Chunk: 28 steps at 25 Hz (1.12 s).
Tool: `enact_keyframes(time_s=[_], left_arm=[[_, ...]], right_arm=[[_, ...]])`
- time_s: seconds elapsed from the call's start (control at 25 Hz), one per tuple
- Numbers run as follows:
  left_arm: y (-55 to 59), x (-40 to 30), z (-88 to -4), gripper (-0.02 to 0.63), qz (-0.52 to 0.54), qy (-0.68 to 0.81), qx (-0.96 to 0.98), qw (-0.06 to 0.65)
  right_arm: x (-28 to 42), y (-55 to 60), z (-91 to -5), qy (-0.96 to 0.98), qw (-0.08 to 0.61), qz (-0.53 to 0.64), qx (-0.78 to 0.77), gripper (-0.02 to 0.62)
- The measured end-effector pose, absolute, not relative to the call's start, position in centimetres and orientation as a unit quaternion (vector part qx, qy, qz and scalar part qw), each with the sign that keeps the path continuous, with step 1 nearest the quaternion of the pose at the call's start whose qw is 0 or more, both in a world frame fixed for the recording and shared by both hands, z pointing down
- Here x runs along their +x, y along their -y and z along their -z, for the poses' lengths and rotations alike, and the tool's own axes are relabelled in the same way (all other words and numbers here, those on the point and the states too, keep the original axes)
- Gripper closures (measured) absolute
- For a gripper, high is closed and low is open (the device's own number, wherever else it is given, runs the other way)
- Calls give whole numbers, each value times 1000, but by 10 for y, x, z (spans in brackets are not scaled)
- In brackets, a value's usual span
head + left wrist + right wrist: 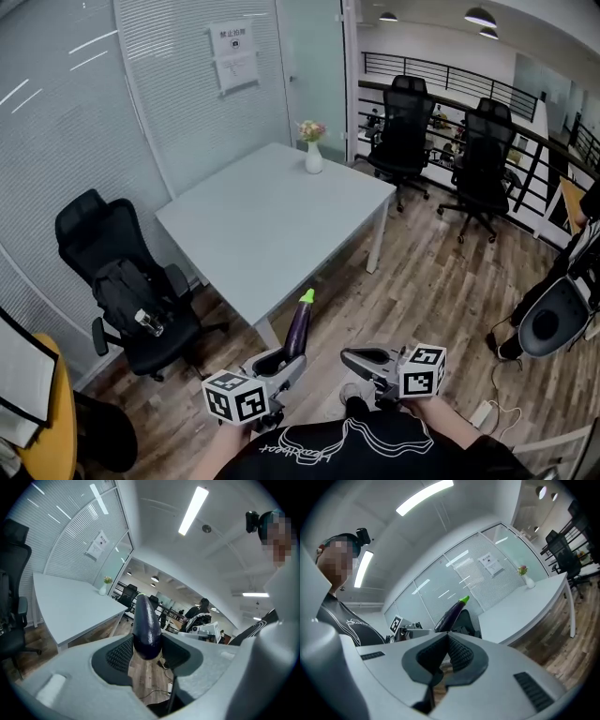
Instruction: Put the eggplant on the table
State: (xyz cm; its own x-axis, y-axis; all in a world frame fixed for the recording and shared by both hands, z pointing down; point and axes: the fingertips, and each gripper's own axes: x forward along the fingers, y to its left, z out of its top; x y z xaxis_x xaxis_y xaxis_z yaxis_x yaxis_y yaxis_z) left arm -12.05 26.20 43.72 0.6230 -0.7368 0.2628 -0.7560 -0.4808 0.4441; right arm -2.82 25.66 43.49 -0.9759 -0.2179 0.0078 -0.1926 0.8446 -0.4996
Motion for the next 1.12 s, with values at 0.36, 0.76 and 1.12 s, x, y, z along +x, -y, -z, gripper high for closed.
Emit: enact_keyframes(time_s=[0.36, 0.76, 1.12], left_arm=[[-154, -101, -453, 411, -36, 445, 846, 293], [-13, -68, -456, 410, -48, 451, 838, 303], [72, -30, -436, 410, -33, 444, 852, 274]], right_arm=[[-6, -139, -449, -952, 25, 287, -107, 591], [19, -5, -459, -943, 20, 315, -103, 591], [56, 77, -444, -950, 29, 291, -110, 591]])
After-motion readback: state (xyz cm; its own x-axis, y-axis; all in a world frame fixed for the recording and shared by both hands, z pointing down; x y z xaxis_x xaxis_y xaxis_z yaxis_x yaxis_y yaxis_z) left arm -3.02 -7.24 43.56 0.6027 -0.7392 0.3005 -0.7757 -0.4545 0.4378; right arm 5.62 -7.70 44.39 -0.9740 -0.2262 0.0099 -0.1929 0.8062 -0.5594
